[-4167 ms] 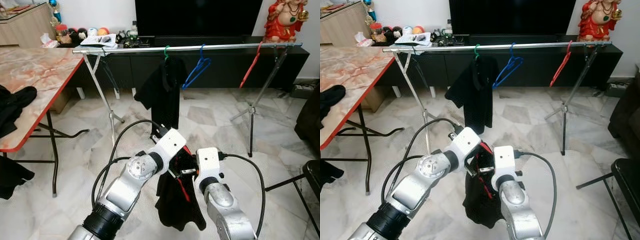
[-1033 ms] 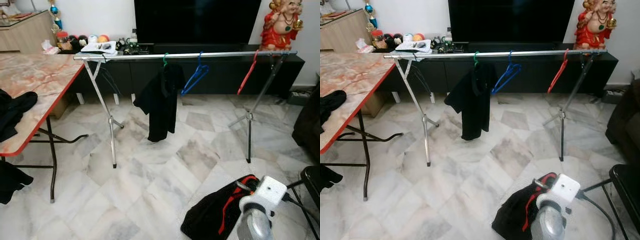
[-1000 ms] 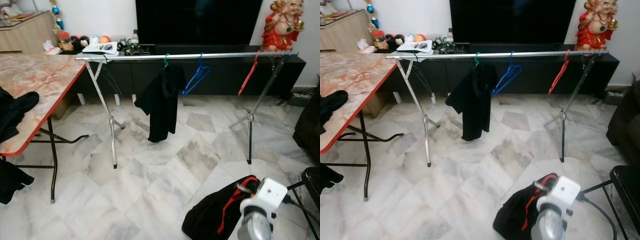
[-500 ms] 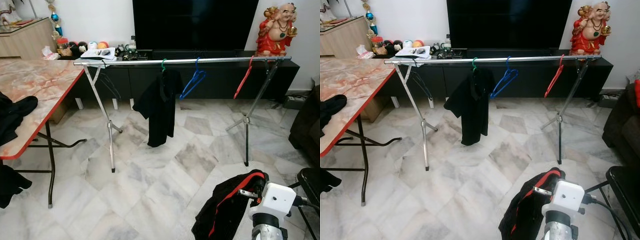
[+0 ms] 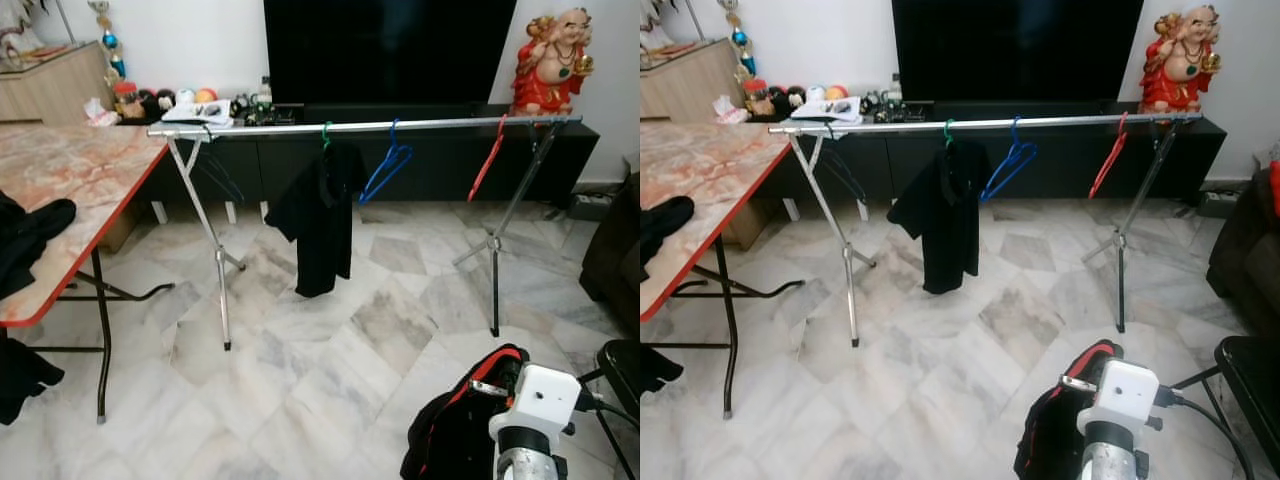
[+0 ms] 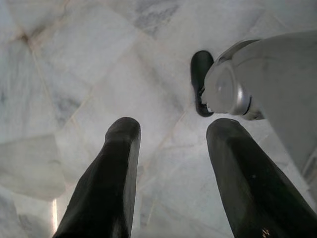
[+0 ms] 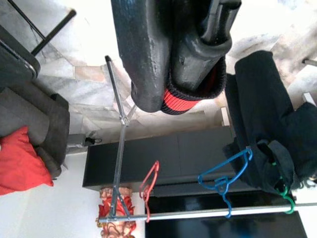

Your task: Hang hanger

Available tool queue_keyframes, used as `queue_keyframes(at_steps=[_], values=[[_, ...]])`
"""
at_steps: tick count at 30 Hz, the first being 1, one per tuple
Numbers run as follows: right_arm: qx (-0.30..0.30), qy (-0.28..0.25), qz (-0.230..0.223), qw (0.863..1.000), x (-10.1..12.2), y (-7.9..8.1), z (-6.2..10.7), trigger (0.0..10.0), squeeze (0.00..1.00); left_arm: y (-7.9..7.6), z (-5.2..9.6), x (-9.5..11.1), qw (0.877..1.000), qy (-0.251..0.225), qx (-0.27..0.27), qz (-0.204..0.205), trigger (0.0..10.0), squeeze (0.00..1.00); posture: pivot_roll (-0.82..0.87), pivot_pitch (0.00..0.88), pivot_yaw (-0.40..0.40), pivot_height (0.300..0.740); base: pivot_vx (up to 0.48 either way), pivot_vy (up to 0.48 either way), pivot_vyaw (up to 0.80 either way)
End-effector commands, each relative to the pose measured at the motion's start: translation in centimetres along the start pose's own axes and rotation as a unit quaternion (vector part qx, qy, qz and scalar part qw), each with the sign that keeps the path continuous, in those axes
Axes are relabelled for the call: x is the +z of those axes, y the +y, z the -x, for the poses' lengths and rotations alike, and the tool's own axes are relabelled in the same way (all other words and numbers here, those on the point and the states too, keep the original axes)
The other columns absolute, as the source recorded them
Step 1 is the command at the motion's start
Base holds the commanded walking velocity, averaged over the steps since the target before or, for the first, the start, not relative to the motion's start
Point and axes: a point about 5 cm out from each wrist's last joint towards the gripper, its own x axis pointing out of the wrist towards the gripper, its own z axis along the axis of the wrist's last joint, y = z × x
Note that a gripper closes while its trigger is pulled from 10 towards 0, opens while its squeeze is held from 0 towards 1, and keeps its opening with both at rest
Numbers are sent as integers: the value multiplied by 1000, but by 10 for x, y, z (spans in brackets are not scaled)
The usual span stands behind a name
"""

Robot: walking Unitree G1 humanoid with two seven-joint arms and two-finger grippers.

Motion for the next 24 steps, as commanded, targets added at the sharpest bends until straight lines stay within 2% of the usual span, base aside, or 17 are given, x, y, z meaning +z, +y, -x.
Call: queue_keyframes(at_steps=[1, 24], values=[[1, -26, -3, 1000, 13, 2, -4, 10000, 0, 0, 0, -1, 1000, 6, 1, -4, 10000, 0, 60, 0, 41, 740, 300, 0, 0], [-12, -26, -2, 1000, 17, 3, -12, 10000, 0, 1, -1, 3, 1000, 1, -1, -6, 10000, 0, 66, 12, 37, 740, 304, 0, 0]])
